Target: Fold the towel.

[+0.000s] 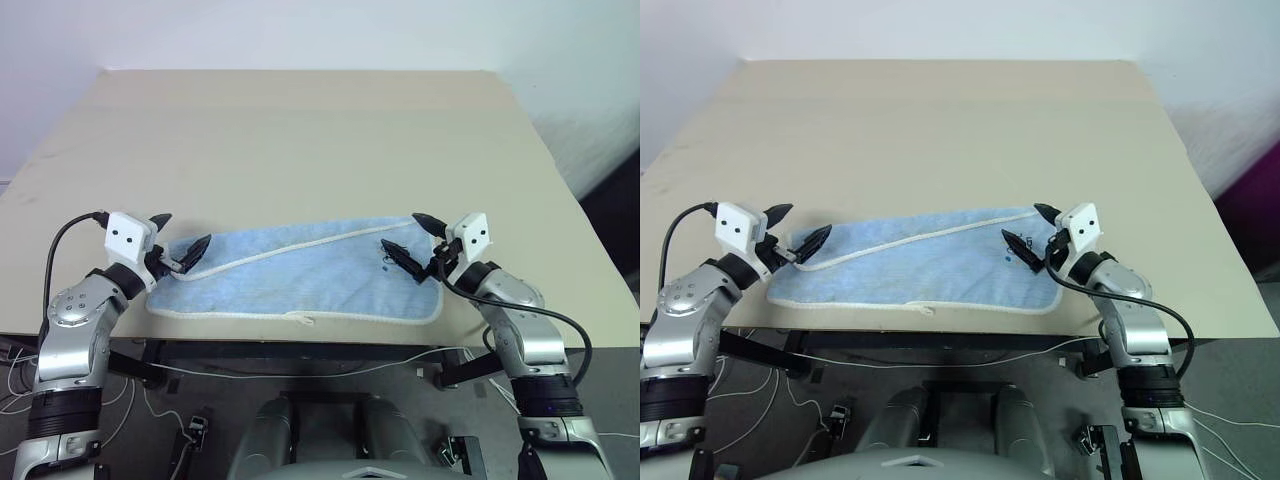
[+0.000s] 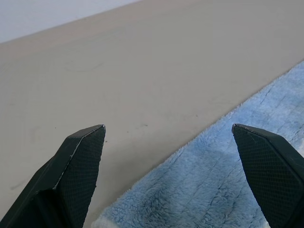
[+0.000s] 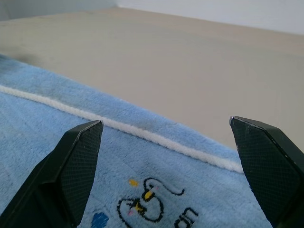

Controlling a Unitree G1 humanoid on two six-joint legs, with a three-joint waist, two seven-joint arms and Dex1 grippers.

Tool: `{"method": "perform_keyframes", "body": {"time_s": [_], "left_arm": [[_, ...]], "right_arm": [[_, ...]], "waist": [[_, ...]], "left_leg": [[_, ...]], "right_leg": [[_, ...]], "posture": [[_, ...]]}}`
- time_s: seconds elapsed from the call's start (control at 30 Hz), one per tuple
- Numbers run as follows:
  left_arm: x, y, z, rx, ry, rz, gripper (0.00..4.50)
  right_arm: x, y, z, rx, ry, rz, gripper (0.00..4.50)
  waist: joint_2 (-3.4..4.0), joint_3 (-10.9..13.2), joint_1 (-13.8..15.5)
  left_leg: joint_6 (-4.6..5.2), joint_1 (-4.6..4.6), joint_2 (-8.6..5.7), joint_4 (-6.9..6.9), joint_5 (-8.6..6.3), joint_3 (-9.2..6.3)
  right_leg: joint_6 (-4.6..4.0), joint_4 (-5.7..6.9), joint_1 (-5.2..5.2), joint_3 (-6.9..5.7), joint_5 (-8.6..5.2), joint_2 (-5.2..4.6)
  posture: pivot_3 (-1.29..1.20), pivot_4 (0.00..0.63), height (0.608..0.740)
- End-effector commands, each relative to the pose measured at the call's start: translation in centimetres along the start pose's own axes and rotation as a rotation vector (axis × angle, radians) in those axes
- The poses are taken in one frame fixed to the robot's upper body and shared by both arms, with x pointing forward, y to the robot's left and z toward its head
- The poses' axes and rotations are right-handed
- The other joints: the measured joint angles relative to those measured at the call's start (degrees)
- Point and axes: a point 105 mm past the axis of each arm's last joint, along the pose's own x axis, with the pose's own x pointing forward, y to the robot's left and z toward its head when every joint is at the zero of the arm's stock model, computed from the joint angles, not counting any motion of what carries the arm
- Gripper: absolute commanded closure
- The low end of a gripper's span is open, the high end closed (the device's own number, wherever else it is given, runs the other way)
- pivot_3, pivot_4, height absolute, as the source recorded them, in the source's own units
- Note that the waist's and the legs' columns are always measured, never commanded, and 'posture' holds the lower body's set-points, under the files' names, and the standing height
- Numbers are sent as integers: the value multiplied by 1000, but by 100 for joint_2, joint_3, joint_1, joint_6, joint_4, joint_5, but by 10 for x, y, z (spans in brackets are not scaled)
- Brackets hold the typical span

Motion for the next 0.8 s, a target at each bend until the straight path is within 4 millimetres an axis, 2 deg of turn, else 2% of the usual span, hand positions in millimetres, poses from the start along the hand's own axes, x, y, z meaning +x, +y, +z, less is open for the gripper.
{"method": "perform_keyframes", "body": {"time_s": [0.03,0.17,0.3,0.43,0.63,0.8], "left_arm": [[-3,5,15,52,-36,12,27],[-3,9,16,57,-38,25,27],[-9,13,17,68,-31,36,27],[-12,10,18,71,-29,30,27],[-8,5,19,79,-25,8,27],[-5,10,18,121,5,-31,27]], "right_arm": [[4,-4,14,-41,-45,1,0],[7,-6,17,-48,-53,-5,0],[11,2,17,-43,-55,15,0],[9,3,18,-41,-49,23,0],[5,-2,22,-51,-46,9,0],[7,-3,22,-53,-44,-19,0]], "waist": [[0,0,0],[0,0,-1],[0,0,-2],[1,0,-4],[1,0,6],[1,0,0]], "left_leg": [[0,0,0,0,0,0],[0,0,0,0,0,0],[0,0,0,-1,0,0],[0,0,0,-1,0,0],[0,0,0,-1,0,0],[0,0,0,-1,0,0]], "right_leg": [[0,0,0,0,0,0],[0,0,0,0,0,0],[0,0,0,0,0,0],[0,0,-1,1,0,0],[0,-1,1,1,0,-2],[0,0,0,0,0,0]], "posture": [[0,150,740],[0,150,740],[0,150,740],[0,150,740],[0,150,740],[0,150,740]]}}
